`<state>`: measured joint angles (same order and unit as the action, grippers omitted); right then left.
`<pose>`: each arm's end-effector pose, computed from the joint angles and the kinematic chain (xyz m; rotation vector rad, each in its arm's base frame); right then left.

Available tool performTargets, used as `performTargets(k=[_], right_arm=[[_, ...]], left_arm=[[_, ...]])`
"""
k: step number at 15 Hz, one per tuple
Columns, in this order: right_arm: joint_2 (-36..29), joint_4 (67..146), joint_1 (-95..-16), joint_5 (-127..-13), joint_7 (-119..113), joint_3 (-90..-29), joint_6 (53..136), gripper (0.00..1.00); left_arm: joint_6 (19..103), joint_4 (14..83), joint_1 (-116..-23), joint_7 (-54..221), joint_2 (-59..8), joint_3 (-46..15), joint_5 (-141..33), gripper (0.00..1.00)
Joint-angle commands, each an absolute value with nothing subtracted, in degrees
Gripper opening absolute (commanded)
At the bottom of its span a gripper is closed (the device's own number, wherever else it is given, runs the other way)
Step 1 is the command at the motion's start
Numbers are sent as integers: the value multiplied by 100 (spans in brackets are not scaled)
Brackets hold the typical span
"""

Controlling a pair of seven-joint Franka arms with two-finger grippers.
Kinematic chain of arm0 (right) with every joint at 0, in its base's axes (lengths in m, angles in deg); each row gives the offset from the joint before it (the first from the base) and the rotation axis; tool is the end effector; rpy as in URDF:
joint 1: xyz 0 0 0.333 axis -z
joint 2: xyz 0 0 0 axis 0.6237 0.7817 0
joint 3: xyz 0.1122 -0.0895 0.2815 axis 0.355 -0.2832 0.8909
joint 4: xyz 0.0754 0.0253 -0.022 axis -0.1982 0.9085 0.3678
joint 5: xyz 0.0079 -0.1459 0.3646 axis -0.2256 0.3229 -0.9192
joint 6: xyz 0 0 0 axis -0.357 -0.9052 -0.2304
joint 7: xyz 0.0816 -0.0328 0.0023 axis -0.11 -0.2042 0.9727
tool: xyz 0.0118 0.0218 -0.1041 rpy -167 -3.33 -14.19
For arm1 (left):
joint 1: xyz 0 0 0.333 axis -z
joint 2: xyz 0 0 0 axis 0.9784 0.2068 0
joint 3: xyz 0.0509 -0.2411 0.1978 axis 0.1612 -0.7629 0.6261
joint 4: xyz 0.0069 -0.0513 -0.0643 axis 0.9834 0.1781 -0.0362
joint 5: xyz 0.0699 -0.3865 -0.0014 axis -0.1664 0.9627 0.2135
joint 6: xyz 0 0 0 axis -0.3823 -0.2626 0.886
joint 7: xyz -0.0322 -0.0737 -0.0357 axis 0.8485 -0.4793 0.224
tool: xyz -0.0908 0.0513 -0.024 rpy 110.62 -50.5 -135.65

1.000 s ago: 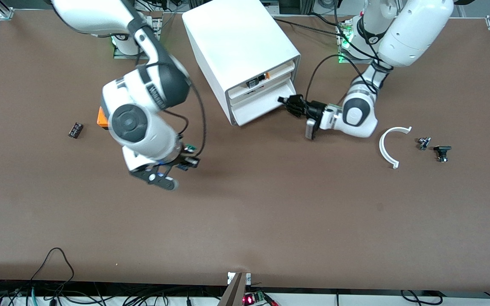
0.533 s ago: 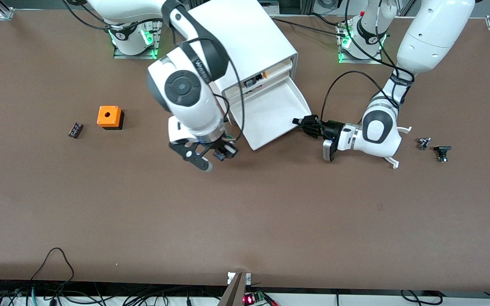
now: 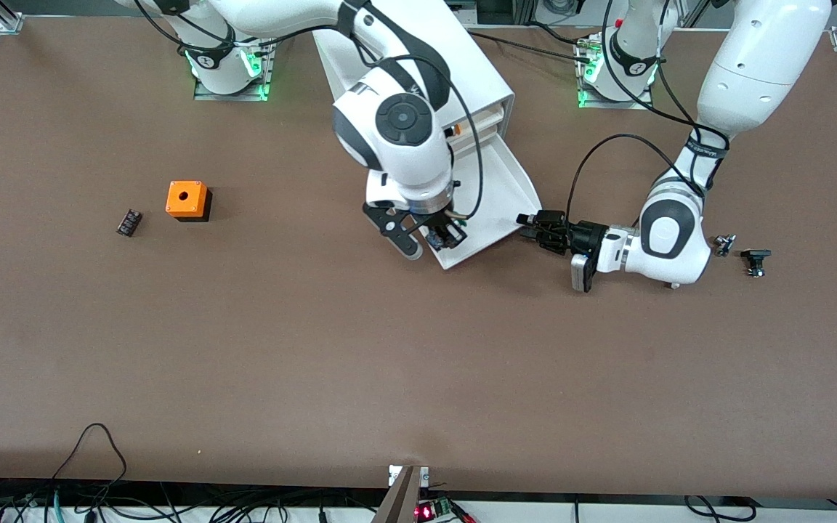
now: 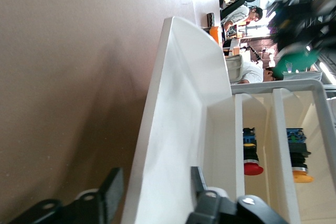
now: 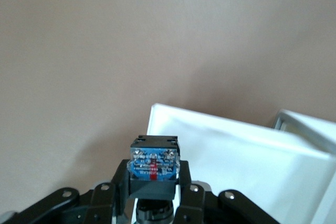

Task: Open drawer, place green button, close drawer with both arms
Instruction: 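Lower the button into the open drawer and release it with the right gripper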

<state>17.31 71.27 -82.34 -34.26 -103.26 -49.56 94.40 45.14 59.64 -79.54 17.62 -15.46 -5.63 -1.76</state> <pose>0.5272 0.5637 0.3701 -2.7244 1.2402 0.0380 0.5465 -0.1422 0.1632 1.8873 -0.4424 -0.2248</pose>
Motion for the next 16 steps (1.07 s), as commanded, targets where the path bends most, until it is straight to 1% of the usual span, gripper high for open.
performTargets(k=[1,5,7,8,9,10,11,14,16], right_arm=[[2079,6919,-8569,-3245,-10965,-5057,9676,0],[2457,6910,-8842,-3069,-11634,-5066,10177,0],[2572,6901,-8903,-3069,-11811,-5066,10336,0],[2607,6901,-8903,-3069,-11829,-5057,10362,9],[2608,6901,-8903,-3077,-11829,-5057,10371,45],[2599,6901,-8903,-3069,-11829,-5057,10372,88],[2599,6893,-8903,-3069,-11820,-5066,10363,100],[2529,6875,-8834,-3077,-11768,-5092,10328,100],[2371,6788,-8763,-3086,-11715,-5197,10266,100]], left_arm=[[4075,5287,-7983,2622,-1652,-472,-974,100],[3196,3970,-7983,4406,-1828,-419,-2433,100],[2958,3450,-7965,5118,-1871,-437,-3049,100],[2844,3230,-7904,5513,-1941,-454,-3348,100],[2756,3028,-7886,5970,-2012,-533,-3716,100],[2642,2869,-7816,6444,-2099,-568,-4077,100],[2545,2737,-7668,6779,-2179,-569,-4420,100],[2491,2403,-7368,7204,-2390,-577,-5580,100],[2474,2323,-7350,7196,-2487,-551,-6021,100]])
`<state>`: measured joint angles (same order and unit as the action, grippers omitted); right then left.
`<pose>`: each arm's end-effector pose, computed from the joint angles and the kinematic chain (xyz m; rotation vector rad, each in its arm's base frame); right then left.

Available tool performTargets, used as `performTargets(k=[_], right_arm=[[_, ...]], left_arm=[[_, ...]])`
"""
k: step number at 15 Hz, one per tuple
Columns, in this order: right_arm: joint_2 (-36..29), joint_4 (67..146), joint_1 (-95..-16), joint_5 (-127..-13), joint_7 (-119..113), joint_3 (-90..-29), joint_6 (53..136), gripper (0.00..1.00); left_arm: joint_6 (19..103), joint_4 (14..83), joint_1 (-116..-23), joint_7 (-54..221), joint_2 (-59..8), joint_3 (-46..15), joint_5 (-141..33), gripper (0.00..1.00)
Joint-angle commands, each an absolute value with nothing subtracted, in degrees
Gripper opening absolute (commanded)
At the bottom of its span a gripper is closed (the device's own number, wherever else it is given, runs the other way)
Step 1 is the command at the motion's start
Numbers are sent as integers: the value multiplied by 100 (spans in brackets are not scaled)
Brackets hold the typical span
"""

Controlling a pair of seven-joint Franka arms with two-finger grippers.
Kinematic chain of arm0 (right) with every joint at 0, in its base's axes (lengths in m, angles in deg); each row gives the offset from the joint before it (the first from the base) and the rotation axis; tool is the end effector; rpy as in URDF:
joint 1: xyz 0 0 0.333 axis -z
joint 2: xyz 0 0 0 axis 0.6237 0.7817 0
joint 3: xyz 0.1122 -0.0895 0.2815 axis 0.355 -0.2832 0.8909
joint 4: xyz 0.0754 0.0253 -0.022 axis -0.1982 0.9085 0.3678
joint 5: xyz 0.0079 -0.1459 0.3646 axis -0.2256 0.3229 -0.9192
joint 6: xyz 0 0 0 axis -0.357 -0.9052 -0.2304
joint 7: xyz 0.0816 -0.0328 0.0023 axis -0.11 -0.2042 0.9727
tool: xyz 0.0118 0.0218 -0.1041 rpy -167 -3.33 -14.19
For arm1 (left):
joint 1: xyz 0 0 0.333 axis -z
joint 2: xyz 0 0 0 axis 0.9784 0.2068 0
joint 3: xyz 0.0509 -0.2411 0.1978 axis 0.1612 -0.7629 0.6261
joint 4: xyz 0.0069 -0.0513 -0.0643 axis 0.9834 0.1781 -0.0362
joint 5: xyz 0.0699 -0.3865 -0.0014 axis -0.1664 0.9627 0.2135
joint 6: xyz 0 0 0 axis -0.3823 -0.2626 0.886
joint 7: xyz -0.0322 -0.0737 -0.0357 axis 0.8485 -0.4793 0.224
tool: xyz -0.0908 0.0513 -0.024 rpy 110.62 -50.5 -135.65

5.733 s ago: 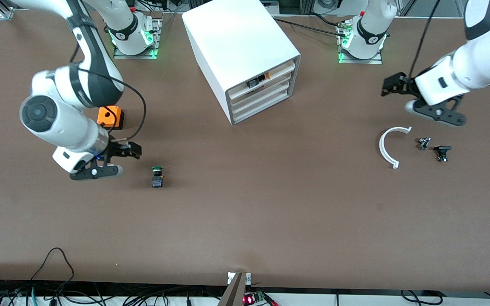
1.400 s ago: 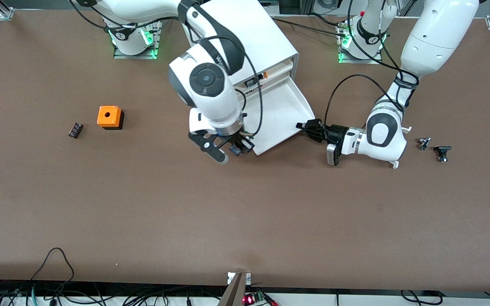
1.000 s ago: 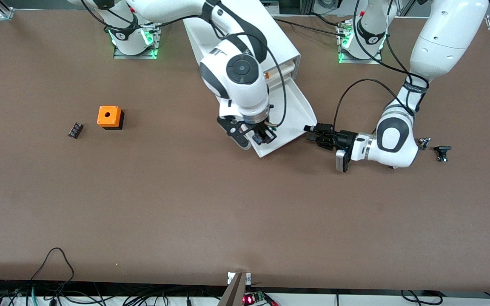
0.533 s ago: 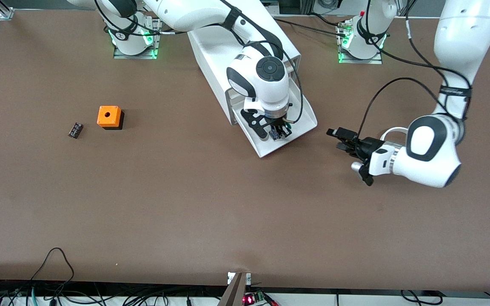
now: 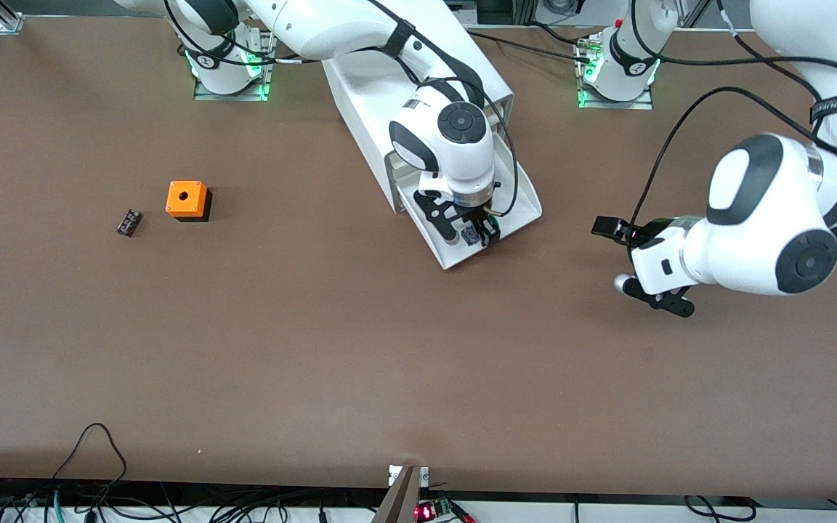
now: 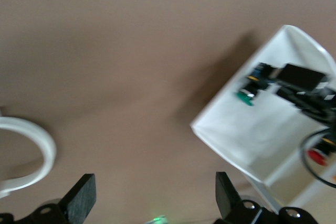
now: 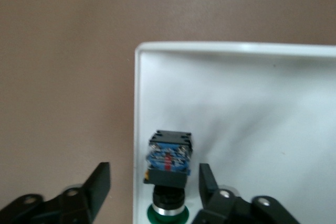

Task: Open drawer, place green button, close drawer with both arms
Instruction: 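Lower the button into the open drawer and release it with the right gripper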

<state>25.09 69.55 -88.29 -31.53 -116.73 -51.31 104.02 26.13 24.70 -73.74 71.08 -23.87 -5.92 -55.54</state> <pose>0.4936 0.6189 0.2953 -2.5939 1.4025 -0.0315 0.6395 -0.1435 0.4419 2.8771 -0.4612 -0.5431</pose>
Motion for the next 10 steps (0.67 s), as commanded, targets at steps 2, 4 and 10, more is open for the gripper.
performTargets(k=[2,4,10], right_arm=[[2222,6621,-8588,-3086,-11444,-5189,9960,100],[1776,6585,-8308,-3104,-9810,-5198,9356,100],[1158,6725,-7182,-3560,-7192,-5180,8571,100]], left_arm=[[2342,2018,-7332,7170,-2513,-542,-6573,100],[2507,1622,-7315,7099,-2461,-533,-6840,100],[2710,1733,-7350,8124,-2478,-533,-6366,100]])
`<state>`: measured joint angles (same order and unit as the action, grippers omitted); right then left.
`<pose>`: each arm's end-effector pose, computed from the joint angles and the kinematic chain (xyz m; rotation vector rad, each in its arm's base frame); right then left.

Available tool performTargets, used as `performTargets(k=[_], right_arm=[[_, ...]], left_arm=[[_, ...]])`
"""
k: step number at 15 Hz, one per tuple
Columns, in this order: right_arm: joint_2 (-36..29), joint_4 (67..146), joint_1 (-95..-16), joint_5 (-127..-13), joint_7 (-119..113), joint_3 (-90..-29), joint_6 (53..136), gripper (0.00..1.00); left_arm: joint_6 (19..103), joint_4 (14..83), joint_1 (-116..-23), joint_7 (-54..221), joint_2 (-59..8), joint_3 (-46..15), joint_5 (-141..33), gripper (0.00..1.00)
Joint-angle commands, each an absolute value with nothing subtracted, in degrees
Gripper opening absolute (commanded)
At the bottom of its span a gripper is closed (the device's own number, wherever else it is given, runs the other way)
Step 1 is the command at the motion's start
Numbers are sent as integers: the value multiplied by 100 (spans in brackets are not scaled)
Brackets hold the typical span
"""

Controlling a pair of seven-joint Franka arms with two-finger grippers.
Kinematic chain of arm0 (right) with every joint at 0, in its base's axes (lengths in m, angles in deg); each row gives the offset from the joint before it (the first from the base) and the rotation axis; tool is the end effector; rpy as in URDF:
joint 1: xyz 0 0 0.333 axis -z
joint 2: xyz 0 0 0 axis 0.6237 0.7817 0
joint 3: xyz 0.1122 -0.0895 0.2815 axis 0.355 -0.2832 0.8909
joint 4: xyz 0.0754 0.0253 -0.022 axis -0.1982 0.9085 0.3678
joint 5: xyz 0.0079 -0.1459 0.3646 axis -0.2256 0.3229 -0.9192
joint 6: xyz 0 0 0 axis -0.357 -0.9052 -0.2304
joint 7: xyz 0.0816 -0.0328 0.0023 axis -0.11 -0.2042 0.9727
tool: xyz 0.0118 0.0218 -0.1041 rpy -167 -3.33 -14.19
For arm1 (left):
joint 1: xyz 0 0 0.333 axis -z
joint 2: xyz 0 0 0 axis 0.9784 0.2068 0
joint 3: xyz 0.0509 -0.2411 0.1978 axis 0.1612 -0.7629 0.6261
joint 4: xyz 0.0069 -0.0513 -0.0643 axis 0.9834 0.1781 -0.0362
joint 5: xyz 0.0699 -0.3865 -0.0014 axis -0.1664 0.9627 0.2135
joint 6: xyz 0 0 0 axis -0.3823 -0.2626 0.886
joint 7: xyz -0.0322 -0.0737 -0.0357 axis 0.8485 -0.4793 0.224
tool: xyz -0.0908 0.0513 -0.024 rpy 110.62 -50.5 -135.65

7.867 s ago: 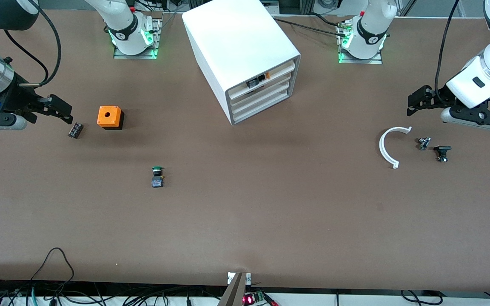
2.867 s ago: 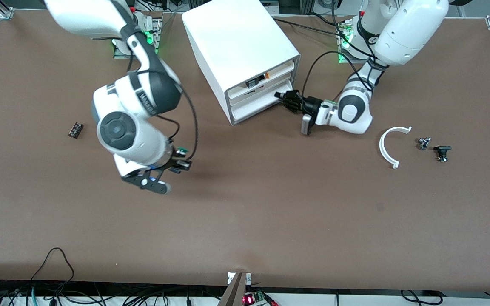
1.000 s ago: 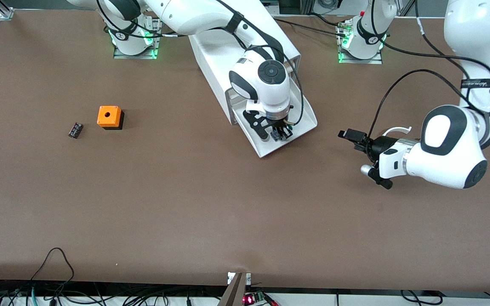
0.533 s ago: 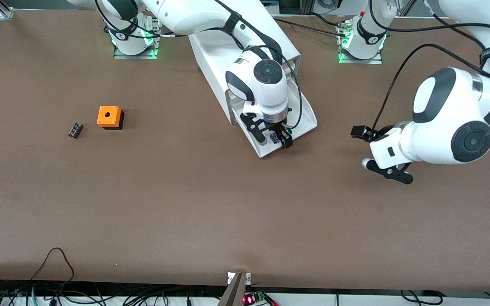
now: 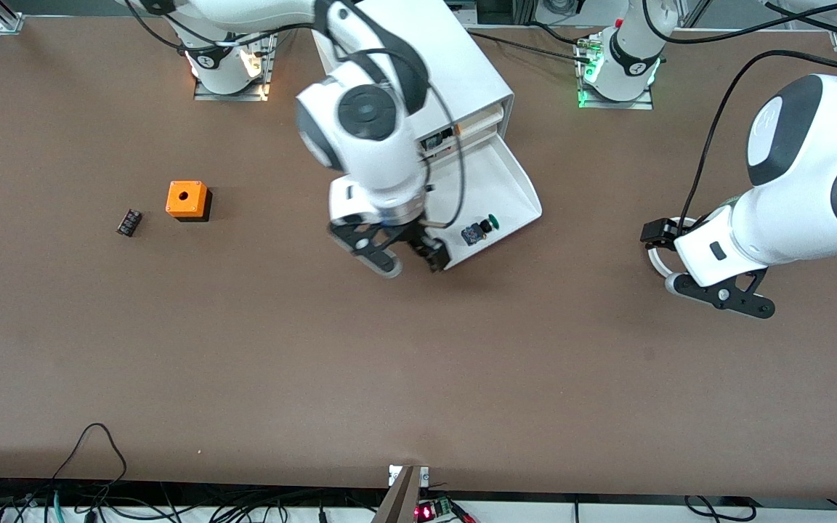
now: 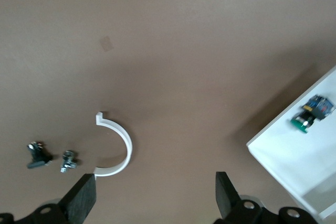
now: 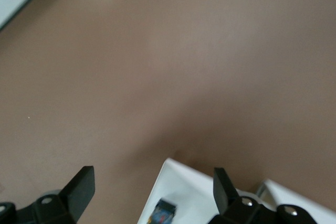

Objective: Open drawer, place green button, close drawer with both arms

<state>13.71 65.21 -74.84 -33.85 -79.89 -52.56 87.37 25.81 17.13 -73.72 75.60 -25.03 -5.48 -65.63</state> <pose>0.6092 0.4641 0.4571 -2.8427 0.8911 -0.1185 0.6549 -0.1183 0.5112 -3.0994 0.3622 0.3320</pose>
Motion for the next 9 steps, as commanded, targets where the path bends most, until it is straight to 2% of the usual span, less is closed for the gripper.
performTargets(k=[1,3,9], right_arm=[[1114,6786,-7007,-3569,-6892,-5180,8483,100],[939,7031,-6647,-3578,-6103,-5180,8438,100],[-256,8718,-5793,-3578,-4553,-5198,8702,100]], left_arm=[[2798,1856,-7306,8562,-2487,-568,-6365,100],[3201,2128,-7201,9301,-2496,-700,-6330,100],[4712,3314,-7156,11551,-2531,-1288,-6339,100]])
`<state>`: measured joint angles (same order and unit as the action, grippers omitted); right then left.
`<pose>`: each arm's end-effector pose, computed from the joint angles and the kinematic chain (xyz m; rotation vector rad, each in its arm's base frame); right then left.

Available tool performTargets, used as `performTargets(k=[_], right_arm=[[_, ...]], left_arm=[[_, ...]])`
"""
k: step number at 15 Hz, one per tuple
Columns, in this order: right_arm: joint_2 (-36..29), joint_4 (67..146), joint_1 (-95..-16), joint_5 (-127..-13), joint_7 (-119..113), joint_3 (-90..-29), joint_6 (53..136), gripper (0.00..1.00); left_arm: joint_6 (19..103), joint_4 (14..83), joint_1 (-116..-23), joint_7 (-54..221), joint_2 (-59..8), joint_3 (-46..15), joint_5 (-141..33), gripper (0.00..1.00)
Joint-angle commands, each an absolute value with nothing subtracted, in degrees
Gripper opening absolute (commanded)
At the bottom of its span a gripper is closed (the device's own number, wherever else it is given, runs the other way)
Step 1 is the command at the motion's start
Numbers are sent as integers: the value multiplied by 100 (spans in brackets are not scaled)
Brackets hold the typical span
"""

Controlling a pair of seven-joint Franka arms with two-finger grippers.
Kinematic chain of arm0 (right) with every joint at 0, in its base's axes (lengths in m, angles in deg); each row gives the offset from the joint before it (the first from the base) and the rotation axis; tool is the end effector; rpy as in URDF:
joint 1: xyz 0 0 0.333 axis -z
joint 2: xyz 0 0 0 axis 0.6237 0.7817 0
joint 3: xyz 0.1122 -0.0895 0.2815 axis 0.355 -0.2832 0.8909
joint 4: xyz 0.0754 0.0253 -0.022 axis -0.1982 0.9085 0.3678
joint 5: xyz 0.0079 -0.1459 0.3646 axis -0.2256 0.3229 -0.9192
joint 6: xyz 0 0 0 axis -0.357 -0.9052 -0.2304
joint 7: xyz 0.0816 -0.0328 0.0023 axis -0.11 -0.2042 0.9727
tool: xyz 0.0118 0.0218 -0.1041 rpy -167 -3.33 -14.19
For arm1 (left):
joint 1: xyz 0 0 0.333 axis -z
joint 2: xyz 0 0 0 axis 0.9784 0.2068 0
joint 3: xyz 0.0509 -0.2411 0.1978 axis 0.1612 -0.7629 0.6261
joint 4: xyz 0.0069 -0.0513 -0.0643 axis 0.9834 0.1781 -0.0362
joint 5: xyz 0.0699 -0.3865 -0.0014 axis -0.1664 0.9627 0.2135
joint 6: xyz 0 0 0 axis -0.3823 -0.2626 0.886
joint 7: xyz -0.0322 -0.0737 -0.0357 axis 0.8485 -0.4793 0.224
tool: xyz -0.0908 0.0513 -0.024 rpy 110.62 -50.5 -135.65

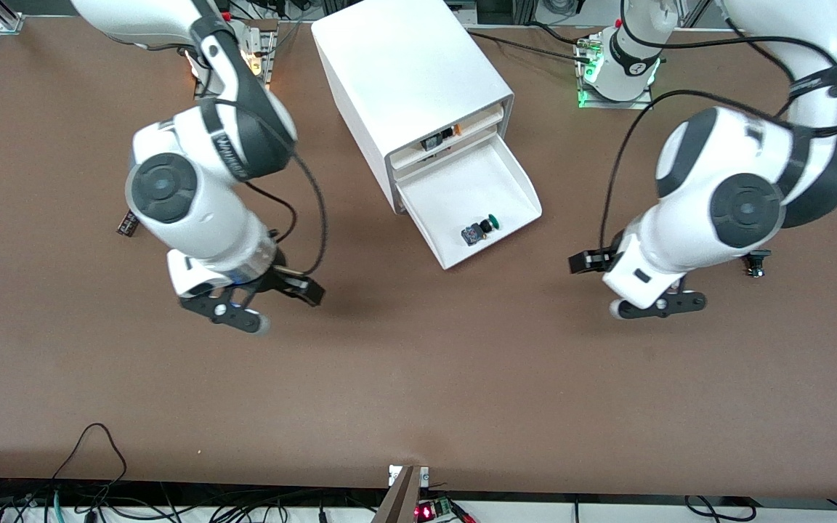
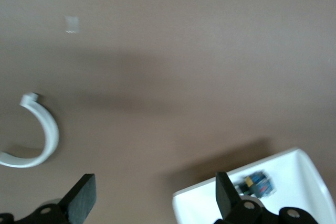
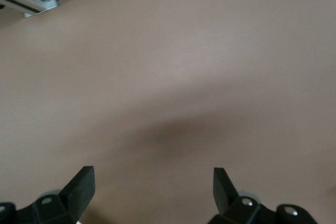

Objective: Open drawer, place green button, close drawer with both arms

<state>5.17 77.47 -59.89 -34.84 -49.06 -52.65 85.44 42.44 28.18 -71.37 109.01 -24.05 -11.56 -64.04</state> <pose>0.6714 0.2788 0.4595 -3.0230 0.5075 -0.0687 0.6467 -0.2137 0.4362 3.0844 0.3243 -0.2346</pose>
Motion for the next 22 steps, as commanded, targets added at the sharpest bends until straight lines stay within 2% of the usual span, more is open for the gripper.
performTargets(k=[1,6,9,13,17,22], right_arm=[[-501,9008,-5740,-3578,-4290,-5250,8702,100],[-1635,10168,-5731,-3561,-2787,-5873,8622,100],[-2321,10776,-5336,-3543,-2068,-5874,8596,100],[-2972,11119,-4870,-3508,-1643,-5804,8316,100],[-3508,11453,-4624,-3455,-1519,-5638,8306,100],[-3896,11823,-4096,-3429,-1282,-5295,8280,100]], left_arm=[[4967,3499,-7148,11842,-2531,-1376,-6365,100],[6311,4491,-6903,12730,-2548,-1465,-6436,100],[6928,4976,-6726,13260,-2566,-1465,-6637,100],[8052,5705,-6463,13506,-2557,-1465,-6638,100],[8248,6031,-6331,13524,-2540,-1474,-6638,100],[8423,6058,-6251,13691,-2408,-1456,-6647,100]])
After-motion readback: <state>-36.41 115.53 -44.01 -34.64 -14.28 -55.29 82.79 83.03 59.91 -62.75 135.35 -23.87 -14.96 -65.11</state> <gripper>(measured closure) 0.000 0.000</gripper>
